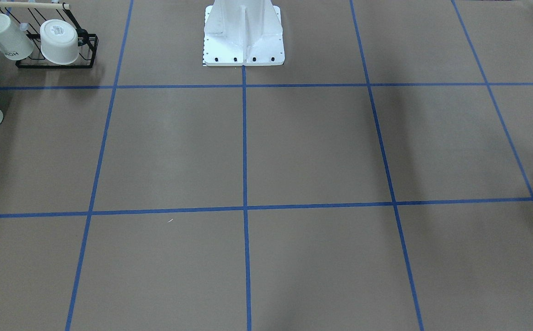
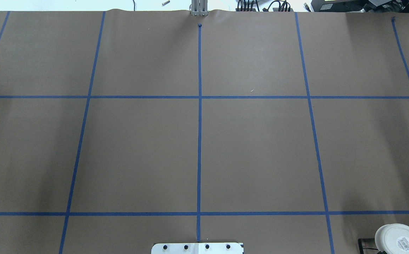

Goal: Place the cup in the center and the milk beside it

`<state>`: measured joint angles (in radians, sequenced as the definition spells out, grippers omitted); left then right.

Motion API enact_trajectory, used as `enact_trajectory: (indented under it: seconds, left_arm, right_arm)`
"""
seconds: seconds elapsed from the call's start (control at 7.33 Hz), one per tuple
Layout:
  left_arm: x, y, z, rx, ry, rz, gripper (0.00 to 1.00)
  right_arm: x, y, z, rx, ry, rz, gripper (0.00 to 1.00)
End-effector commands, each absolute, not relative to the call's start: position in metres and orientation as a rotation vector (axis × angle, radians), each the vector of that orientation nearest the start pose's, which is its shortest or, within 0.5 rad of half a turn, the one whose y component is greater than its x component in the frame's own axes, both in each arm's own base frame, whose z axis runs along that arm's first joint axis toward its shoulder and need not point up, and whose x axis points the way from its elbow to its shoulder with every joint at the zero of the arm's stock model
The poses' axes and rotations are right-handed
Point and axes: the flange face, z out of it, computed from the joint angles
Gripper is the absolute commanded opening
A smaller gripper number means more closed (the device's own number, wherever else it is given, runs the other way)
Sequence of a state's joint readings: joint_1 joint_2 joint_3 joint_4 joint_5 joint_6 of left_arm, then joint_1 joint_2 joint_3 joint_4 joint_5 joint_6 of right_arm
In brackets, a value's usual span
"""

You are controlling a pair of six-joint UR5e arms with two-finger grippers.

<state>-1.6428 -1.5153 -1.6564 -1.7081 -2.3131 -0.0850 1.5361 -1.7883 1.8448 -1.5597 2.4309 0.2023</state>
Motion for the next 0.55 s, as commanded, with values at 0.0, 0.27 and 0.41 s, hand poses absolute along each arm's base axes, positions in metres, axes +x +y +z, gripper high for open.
enact_trajectory:
  seconds: [0.0, 0.27, 0.41]
  left_arm:
    - [-0.099, -0.460, 0.639, 0.195, 0.743, -0.076, 0.98]
    - [-0.099, -0.460, 0.639, 0.195, 0.743, -0.076, 0.98]
    - [-0.099, -0.460, 0.640, 0.194, 0.743, -0.076, 0.98]
  right_arm:
    - [0.035, -0.329, 0.652, -0.013, -0.870, 0.069, 1.00]
    - [0.014, -0.326, 0.665, -0.066, -0.878, 0.024, 1.00]
    - [-0.002, -0.331, 0.665, -0.092, -0.918, -0.012, 1.00]
